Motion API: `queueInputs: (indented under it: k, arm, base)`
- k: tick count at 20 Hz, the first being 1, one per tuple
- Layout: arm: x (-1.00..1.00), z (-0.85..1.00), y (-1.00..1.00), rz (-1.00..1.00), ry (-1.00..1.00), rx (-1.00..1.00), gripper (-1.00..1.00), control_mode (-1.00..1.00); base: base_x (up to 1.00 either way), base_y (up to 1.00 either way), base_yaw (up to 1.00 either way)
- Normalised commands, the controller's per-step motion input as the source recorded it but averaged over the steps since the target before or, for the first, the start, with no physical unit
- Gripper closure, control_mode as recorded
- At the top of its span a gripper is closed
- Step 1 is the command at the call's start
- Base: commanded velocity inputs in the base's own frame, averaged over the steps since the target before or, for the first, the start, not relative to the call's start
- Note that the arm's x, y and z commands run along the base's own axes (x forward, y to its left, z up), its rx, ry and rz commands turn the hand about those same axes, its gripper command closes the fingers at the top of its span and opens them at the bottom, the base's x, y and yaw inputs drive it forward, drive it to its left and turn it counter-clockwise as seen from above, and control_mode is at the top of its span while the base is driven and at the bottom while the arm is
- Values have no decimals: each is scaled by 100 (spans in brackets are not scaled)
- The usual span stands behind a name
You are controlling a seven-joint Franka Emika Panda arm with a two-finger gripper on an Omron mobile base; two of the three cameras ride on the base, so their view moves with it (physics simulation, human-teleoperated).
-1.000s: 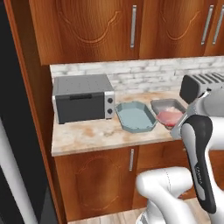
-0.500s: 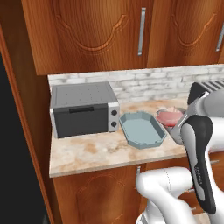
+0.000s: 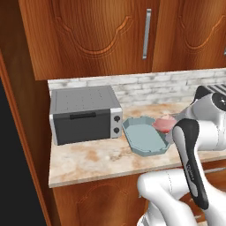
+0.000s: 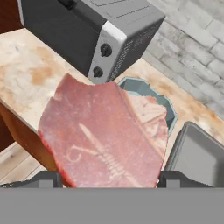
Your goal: Place one lemon and one steak in each tupperware on the nearby counter, to pack two identical lunches.
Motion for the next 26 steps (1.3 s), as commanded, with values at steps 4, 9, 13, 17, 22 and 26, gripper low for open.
queueInputs:
  k: [4,9,13,17,22,26]
  arm:
    - [52,-68,-9,0,0,0,100,-100]
    - [57,-41,-25,0,12,0,100,-100]
    - [62,-35,-8,0,14,0,100,-100]
    - [67,-30,0,0,13,0,100,-100]
    - [68,-31,-1,0,2,0,100,-100]
    - [68,-35,-1,0,0,0,100,-100]
  base:
    - [0,0,0]
    - [0,0,0]
    - [0,0,0]
    - [0,0,0]
    - [0,0,0]
    - [0,0,0]
